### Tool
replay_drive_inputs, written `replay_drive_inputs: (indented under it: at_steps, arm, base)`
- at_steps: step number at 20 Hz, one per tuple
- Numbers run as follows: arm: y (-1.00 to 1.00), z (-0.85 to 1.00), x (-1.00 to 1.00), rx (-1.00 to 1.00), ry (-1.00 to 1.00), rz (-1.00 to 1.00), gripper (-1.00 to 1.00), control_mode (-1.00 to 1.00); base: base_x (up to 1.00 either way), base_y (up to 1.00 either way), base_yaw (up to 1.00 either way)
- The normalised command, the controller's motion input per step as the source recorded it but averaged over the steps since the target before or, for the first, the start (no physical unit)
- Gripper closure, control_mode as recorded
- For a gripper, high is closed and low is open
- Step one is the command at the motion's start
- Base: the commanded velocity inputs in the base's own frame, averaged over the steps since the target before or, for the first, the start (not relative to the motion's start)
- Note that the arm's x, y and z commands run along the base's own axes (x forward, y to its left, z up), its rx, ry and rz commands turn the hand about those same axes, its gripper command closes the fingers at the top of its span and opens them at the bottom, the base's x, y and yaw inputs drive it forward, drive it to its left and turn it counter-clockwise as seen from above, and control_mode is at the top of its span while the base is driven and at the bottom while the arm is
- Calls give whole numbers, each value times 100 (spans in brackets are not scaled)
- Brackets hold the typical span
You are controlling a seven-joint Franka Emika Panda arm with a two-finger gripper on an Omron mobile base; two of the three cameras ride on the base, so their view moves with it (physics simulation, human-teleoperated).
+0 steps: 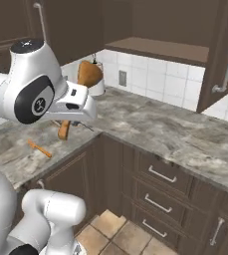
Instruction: Organize the utensils by type. Pick up the wooden spoons from the counter and place them in the open cabinet. Then pick up the metallic utensils from the counter and place them in the open drawer.
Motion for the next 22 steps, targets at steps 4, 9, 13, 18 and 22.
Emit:
replay_drive_inputs:
  at_steps: [4,9,13,18,22]
  arm:
    - [0,0,0,0,0,0,100,100]
    - [0,0,0,0,0,0,100,100]
    - [0,0,0,0,0,0,100,100]
    - [0,0,0,0,0,0,100,100]
    - [0,0,0,0,0,0,100,100]
  base:
    - [0,-5,-42]
    - [8,0,-34]
    - [29,0,-33]
    - [45,0,-21]
    - [75,0,-1]
